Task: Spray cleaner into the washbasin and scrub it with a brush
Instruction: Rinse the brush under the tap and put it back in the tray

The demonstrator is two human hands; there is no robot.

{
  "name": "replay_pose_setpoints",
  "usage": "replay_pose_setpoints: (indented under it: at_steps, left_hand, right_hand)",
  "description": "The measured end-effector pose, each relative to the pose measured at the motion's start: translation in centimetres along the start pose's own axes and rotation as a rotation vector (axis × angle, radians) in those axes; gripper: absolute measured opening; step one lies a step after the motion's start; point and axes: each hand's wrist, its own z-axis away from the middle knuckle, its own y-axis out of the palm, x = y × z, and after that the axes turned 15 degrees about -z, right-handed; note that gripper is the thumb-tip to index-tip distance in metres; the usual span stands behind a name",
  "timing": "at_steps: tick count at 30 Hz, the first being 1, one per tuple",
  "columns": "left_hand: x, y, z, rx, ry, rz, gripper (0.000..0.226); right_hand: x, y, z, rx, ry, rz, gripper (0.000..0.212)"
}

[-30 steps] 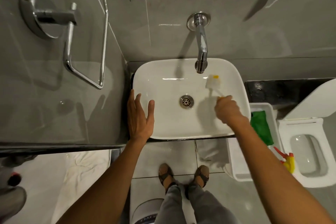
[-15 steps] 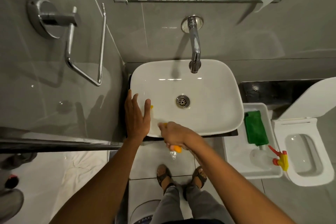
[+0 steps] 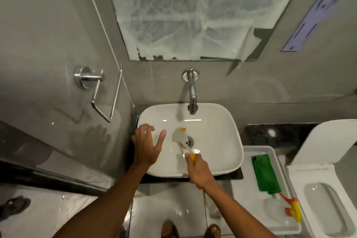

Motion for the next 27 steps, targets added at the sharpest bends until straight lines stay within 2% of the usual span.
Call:
replay_pose_setpoints:
  at_steps: [1,4,8,11,18,23,27]
  left_hand:
    - [-1.6,-0.8,-1.1,0.012,0.024,0.034,0.051]
    - [-6.5,-2.8,-4.5,0.213,0.079,0.042,0.062]
    - [-11.7,-3.7,-7.1,0.251,0.078,0.072,0.073]
    - [-14.1,-3.7,-8.1,0.301,0.031,0.088,0.073]
    - [-15.8,-2.8,-8.9,0.290,-0.136,-0.012,0.044]
    - [-16.3,-2.6,-8.4,0.285,-0.155,-0.002,0.040]
    - [-16.2,-2.9,-8.8,0.348,-0.145,0.039,0.040]
  right_hand:
    - [0.0,-0.5,0.1,-0.019,-0.016,0.009,0.049]
    - [0.0,-1.6,0.3,-0.068,-0.041,0.024,0.049]
    - [0.1,-2.4,0.7,-0.111,-0.069,0.031,0.047]
    - [0.3,-2.5,1.0,-0.133,-0.077,0.051,0.046]
    - [0.4,-3.0,1.2,-0.145,-0.070,0.062,0.047]
    - [-0.1,-3.1,1.5,-0.124,-0.058,0.086,0.048]
    - [-0.6,-3.0,1.7,-0.110,-0.058,0.102,0.048]
